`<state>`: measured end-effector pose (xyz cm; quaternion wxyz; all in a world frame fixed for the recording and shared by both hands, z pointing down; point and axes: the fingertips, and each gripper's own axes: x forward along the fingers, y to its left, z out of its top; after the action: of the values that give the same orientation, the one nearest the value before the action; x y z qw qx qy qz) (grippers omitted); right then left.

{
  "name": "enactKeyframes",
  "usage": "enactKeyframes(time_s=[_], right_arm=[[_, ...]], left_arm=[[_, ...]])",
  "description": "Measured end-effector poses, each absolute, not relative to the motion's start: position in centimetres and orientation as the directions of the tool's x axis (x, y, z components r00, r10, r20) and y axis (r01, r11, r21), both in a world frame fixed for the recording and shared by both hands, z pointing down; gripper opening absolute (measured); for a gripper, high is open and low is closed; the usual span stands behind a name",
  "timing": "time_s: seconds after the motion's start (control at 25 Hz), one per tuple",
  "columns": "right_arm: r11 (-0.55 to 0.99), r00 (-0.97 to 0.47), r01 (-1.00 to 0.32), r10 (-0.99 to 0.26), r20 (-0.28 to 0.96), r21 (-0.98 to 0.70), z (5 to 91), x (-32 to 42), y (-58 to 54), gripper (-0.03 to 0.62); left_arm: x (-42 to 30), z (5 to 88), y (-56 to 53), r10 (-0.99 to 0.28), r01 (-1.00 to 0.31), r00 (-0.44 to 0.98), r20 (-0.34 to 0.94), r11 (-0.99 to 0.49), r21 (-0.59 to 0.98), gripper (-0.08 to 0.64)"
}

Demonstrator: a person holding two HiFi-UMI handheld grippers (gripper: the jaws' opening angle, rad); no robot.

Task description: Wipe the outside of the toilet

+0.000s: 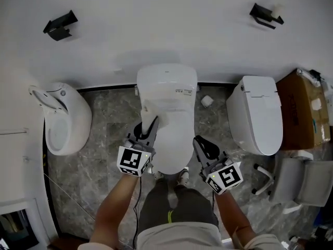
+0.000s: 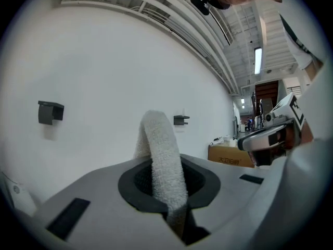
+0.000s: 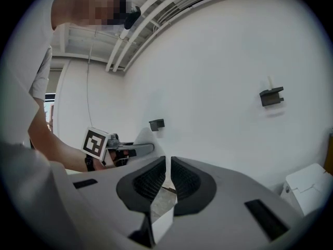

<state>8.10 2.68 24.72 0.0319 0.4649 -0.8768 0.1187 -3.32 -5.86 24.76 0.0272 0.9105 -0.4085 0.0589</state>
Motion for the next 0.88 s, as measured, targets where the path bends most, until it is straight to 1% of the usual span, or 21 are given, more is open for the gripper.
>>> enactKeyframes(time_s=[0.12, 0.32, 0.56, 0.88], right_arm=[[0.550, -0.575, -0.815, -0.808, 0.128, -0.184, 22.3, 7.3, 2.6, 0.054], [0.570, -0.586, -0.808, -0.804, 0.103, -0.152, 18.3, 6.4, 2.8, 0.054], [0.531, -0.539, -0.842, -0.837, 0.099, -0.095, 14.6, 9.7, 4.2, 0.054], [0.491, -0.492, -0.870, -0.871, 0.008, -0.035, 8.8, 12.7, 6.0, 0.054]], left_arm=[[-4.6, 21.0, -4.7, -0.753, -0.755, 0.649, 0.110, -0.655, -0.031, 0.054], [-7.7, 14.3, -3.4, -0.788, -0.789, 0.614, 0.045, -0.615, 0.001, 0.054], [-10.2, 7.8, -1.0, -0.809, -0.809, 0.587, -0.027, -0.588, 0.026, 0.054], [-12.4, 2.6, 1.6, -0.823, -0.827, 0.562, -0.087, -0.562, -0.021, 0.055]])
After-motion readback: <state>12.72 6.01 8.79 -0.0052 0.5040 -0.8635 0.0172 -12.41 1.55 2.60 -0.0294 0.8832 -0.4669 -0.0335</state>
